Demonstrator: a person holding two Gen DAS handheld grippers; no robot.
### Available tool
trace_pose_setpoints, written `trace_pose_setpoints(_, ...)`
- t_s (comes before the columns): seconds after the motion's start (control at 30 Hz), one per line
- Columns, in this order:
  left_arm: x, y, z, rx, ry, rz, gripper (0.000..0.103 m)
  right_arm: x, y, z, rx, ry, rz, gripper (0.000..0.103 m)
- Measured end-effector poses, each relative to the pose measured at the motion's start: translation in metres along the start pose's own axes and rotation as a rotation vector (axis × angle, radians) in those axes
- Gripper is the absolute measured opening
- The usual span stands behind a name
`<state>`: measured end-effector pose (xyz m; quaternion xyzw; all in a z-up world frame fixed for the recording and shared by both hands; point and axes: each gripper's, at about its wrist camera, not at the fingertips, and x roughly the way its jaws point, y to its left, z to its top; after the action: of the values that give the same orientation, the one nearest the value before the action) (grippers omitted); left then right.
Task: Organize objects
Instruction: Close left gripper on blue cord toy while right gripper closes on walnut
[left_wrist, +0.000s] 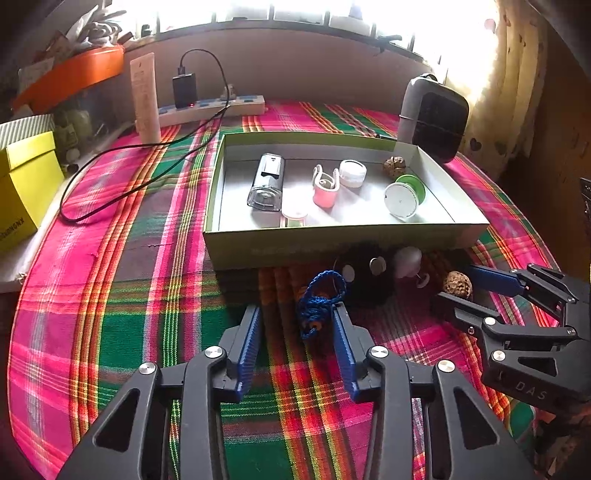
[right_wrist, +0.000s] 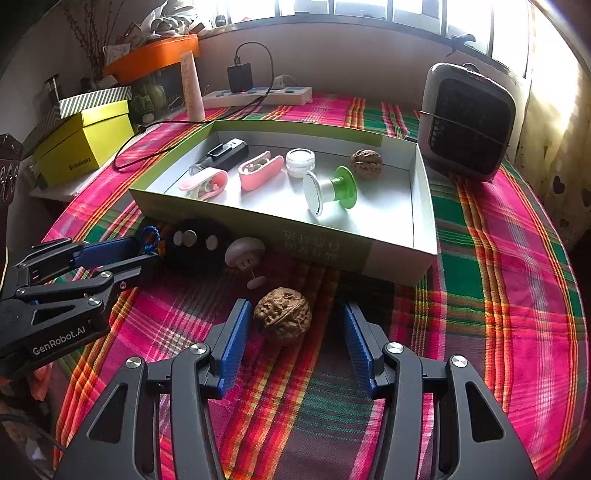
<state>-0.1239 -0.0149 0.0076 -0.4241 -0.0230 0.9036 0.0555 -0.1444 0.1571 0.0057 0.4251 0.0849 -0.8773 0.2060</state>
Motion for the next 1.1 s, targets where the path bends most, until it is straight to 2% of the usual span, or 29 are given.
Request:
trace_pose_setpoints(0.17,-0.0001,0.0019,0.0001,-0.004,-0.001,0.006,0.024,-0.0001,0.0017,0.0000,-0.006,0.001,-0.005,0.051)
trace_pose_setpoints(0.27,-0.0003,0.0039,0.0006,-0.014,-0.002,0.006,0.022,-0.0002,0.0017,-0.0001,-0.007,0.001,-0.005,0.051)
trace_pose_setpoints(0.37,-0.0001,0.0041,0.0011,-0.016,-0.002,0.008,0.021,-0.0006,0.0022,-0.0002,-0.009,0.001,-0.006,0.051)
trace_pose_setpoints(0.67,-0.0001,0.0057,0.0014,-0.026,-0.003,0.011,0.017,-0.0014,0.0025,-0.0010,-0.017,-0.002,-0.012,0.042)
trace_pose_setpoints(0.77,0.0000,0.0059,0.0017,-0.028,-0.003,0.011,0.017,-0.0022,0.0029,-0.0012,-0.021,-0.005,-0.008,0.030)
trace_pose_setpoints(1.1,-0.0016,0.0054,-0.0005,-0.027,-0.003,0.003,0.015,-0.0031,0.0022,-0.0012,-0.016,-0.006,0.003,0.030)
